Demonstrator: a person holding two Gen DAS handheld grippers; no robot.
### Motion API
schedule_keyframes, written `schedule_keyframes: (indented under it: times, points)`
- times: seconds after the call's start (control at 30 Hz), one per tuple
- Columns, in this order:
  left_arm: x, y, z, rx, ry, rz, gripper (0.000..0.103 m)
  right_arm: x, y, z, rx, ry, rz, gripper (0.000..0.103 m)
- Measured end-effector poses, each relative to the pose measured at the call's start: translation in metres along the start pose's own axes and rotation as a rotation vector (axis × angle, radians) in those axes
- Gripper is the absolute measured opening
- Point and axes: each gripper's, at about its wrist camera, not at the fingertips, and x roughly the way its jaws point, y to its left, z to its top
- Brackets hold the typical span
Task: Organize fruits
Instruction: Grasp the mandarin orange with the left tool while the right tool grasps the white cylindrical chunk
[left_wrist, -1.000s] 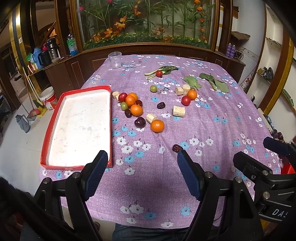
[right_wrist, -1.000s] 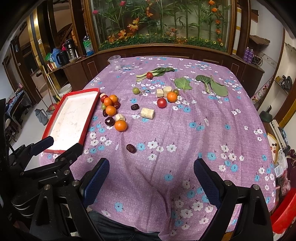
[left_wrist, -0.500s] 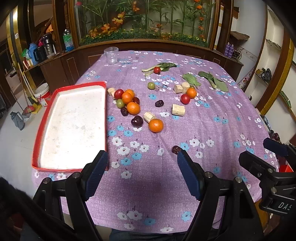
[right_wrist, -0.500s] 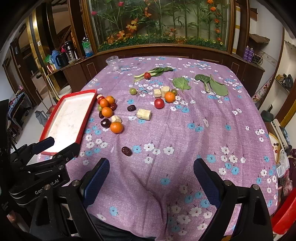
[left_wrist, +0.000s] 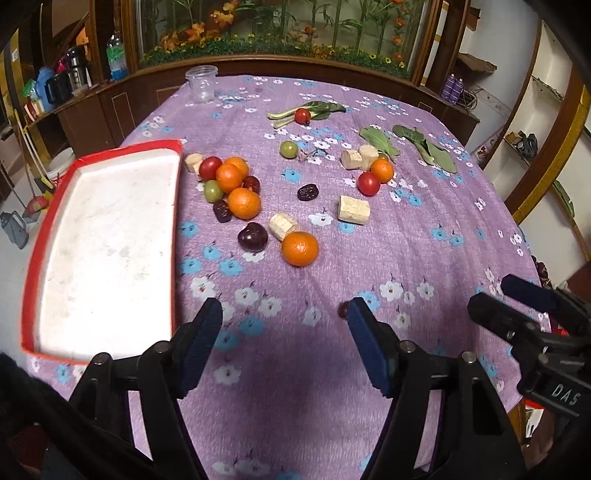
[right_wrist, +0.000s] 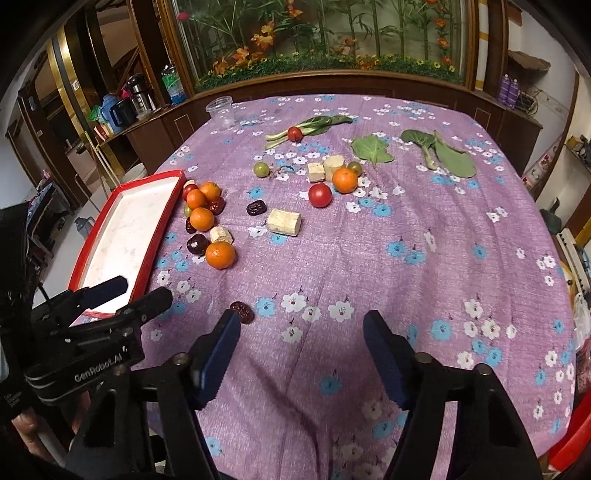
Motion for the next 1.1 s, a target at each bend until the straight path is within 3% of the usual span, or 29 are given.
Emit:
schedule_keyframes:
  times: [0.47, 1.1]
  points:
    - [0.05, -0.002, 0.027, 0.0, 0.057, -0.017, 0.066, 0.04, -0.01, 0.023, 0.013, 0.035, 0.023, 0.067]
    - [0.077, -0.004, 0.035, 0.007, 0.095, 0.001, 0.06, 0.081, -0.014, 0.048, 0.019, 0.066, 0.038, 0.067]
